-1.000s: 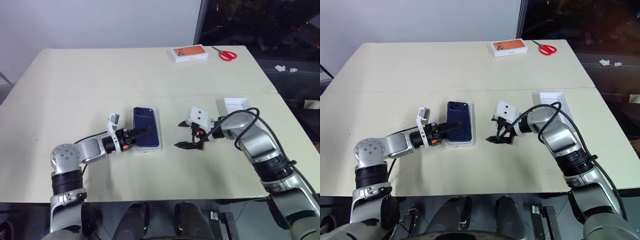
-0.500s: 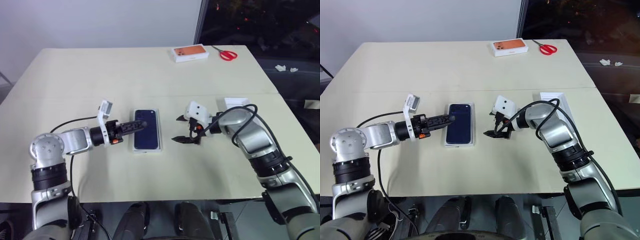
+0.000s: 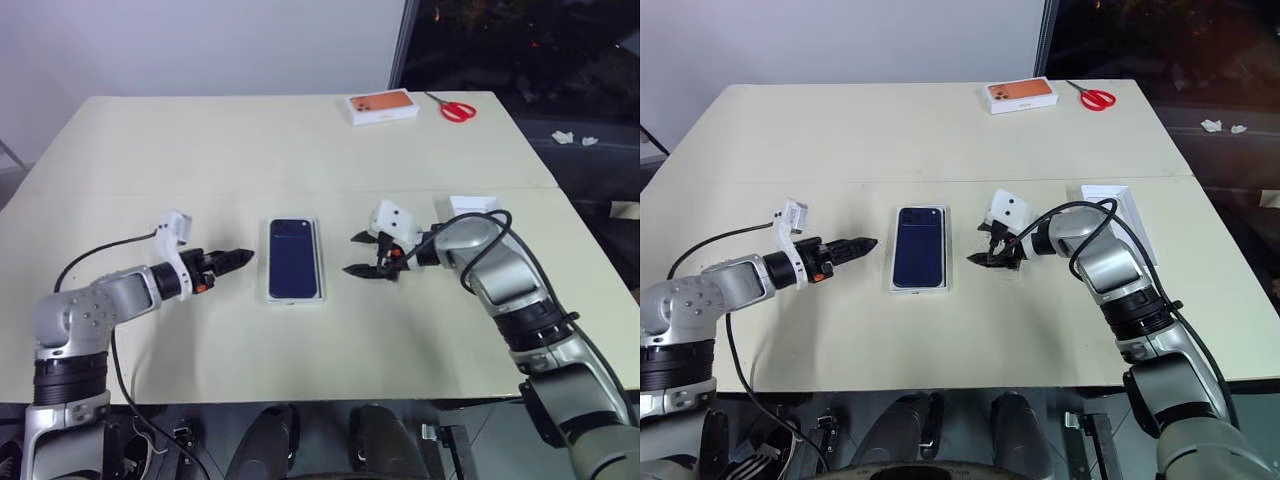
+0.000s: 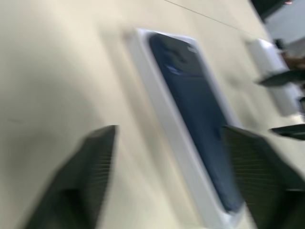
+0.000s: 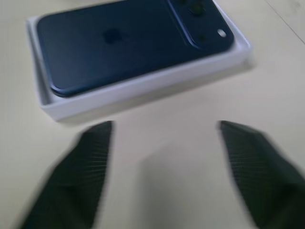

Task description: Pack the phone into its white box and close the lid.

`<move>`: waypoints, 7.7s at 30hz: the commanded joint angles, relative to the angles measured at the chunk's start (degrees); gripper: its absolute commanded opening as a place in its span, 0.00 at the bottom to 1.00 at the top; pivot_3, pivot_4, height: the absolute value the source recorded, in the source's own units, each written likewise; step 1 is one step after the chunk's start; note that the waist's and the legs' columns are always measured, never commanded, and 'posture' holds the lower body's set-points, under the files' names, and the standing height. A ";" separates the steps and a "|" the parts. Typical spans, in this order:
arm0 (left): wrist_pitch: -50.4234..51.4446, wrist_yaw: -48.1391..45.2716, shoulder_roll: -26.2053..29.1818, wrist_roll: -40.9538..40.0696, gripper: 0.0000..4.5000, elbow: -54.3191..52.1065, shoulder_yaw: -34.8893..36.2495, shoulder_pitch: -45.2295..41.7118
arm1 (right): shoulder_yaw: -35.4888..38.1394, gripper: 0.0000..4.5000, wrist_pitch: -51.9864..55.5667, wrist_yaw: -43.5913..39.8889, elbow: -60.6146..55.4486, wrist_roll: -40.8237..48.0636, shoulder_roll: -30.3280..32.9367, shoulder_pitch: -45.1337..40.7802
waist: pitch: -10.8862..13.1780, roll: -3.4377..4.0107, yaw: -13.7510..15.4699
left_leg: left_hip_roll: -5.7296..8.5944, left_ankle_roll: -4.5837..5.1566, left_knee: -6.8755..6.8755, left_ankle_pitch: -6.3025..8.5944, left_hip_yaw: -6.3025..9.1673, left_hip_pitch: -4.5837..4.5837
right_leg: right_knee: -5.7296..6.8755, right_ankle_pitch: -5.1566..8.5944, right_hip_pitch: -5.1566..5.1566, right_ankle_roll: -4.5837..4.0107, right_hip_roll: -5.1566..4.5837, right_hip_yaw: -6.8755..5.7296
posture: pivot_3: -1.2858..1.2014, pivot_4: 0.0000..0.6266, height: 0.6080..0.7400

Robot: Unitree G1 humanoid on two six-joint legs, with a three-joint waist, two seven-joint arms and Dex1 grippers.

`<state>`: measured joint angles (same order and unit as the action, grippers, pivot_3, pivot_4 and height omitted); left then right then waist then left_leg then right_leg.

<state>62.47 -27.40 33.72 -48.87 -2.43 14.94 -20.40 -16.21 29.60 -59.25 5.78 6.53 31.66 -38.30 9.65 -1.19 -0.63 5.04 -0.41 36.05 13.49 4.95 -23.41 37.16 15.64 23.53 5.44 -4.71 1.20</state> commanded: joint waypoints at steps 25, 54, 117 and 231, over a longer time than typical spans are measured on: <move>-7.78 -1.32 -3.50 9.64 0.12 -1.46 -2.53 0.28 | -5.51 0.22 -2.47 19.65 9.72 -4.88 -27.92 -7.80 | 0.00 0.03 -0.26 | 0.00 -0.03 0.02 -0.02 0.00 0.00 | 0.13 -0.01 0.13 0.00 0.06 0.00 | 0.52 0.24 1.00; -8.22 -1.97 -4.66 11.55 0.12 -2.43 -3.14 -0.33 | -4.49 0.22 -1.72 18.97 9.88 -5.84 -28.94 -8.61 | -0.04 0.07 -0.46 | -0.04 -0.05 0.00 -0.03 0.00 0.03 | 0.19 -0.01 0.13 0.00 0.13 0.01 | 0.52 0.24 1.00; -13.46 -9.34 -12.39 34.38 0.00 9.25 -30.72 -8.94 | -5.91 0.01 -5.18 10.07 5.33 -12.45 -6.89 -0.96 | -0.34 0.58 2.25 | 0.21 0.14 0.18 0.05 0.15 0.33 | -0.03 0.00 -0.34 0.01 0.01 -0.20 | 0.52 0.24 1.00; -36.89 -14.52 -14.18 20.79 1.00 0.79 -10.20 -5.08 | 19.97 0.01 62.42 44.75 6.01 20.00 4.36 -15.32 | -0.03 0.54 -0.20 | 0.00 0.16 0.11 0.04 -0.10 -0.09 | -0.02 -0.04 -0.01 0.16 0.03 0.03 | 0.52 0.24 1.00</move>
<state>25.85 -41.61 18.76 -27.01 -0.04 3.20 -24.54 0.36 92.11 -13.55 15.29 25.41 36.76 -52.76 9.62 -0.65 -0.83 5.03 -0.25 36.15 13.53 4.85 -23.50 37.14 15.61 23.52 5.60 -4.67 1.23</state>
